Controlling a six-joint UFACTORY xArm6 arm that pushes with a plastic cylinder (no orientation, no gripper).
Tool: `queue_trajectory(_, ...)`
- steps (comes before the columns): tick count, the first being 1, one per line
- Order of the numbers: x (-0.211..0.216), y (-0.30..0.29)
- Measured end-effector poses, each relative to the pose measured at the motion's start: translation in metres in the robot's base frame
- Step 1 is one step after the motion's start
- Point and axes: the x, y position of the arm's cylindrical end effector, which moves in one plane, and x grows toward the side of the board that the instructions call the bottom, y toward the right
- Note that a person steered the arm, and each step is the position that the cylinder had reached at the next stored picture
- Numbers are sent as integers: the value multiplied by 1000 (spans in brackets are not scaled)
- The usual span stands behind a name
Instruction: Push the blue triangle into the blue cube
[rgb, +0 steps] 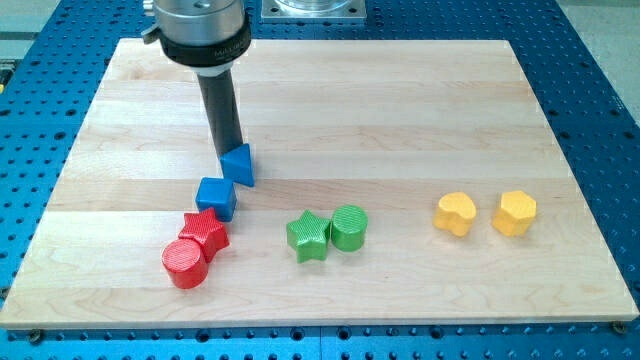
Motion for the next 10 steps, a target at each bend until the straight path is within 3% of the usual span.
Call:
queue_trajectory(3, 13, -6)
queue_trajectory(4, -20, 5)
queue_trajectory(5, -14, 43)
queue_trajectory(6, 26, 43)
queue_trajectory(10, 29, 22)
